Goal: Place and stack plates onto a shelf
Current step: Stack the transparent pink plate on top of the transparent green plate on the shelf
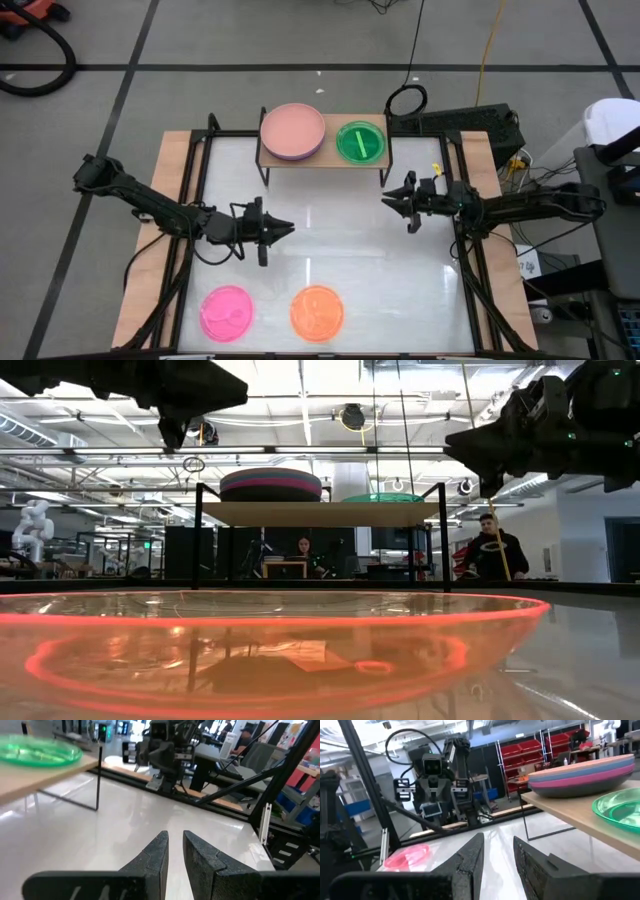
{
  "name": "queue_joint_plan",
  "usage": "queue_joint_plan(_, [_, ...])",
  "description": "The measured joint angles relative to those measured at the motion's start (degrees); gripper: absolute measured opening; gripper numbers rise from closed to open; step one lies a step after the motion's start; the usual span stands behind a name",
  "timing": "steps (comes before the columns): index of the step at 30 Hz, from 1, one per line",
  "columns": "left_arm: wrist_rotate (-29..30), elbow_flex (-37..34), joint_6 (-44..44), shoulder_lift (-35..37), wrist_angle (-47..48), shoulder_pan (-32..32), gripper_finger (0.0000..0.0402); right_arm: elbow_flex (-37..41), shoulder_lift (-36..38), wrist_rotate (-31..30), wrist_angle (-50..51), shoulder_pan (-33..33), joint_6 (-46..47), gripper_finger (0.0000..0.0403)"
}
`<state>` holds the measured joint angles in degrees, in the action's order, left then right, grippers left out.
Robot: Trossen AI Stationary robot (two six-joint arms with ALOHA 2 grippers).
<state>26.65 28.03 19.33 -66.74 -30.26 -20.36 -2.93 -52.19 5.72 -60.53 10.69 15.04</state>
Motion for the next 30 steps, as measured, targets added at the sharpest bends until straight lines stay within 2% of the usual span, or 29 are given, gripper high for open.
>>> queue_joint_plan(2, [0.2, 0.0, 1.6, 0.0, 1.1, 0.1, 0.0062, 0.1, 0.0, 0.0, 0.4, -0.3, -0.8, 0.0091])
queue_joint_plan(4, [2.9, 0.0, 1.9, 0.0, 2.8, 0.3, 0.0062, 0.1, 0.0, 0.4, 0.5, -0.4, -0.8, 0.0091])
queue_joint_plan(7, [3.9, 2.2, 3.3, 0.0, 9.8, 1.3, 0.0062, 0.1, 0.2, 0.5, 0.5, -0.4, -0.1, 0.0091])
queue_joint_plan(13, [-1.5, 17.0, 8.3, 0.0, 41.6, 3.5, 0.0062, 0.2, 0.2, 2.0, -0.2, -0.4, 0.8, 0.0091])
queue_joint_plan(19, [-7.5, 29.8, 6.8, 0.1, 65.6, 5.1, 0.0062, 0.2, 0.2, 2.0, -1.0, -0.4, 3.0, 0.0091])
queue_joint_plan(21, [-10.0, 30.7, 8.0, 0.1, 70.7, 5.6, 0.0062, 0.2, 0.2, 2.0, -1.0, -0.4, 3.7, 0.0091])
queue_joint_plan(25, [-19.5, 28.3, 12.1, 0.0, 77.9, 6.3, 0.0062, 0.3, 0.2, 2.0, -1.0, -0.6, 4.5, 0.0091])
queue_joint_plan(30, [-27.6, 21.9, 14.4, 0.0, 77.4, 5.6, 0.0062, 0.3, 0.2, 2.0, -1.0, -2.1, 4.7, 0.0091])
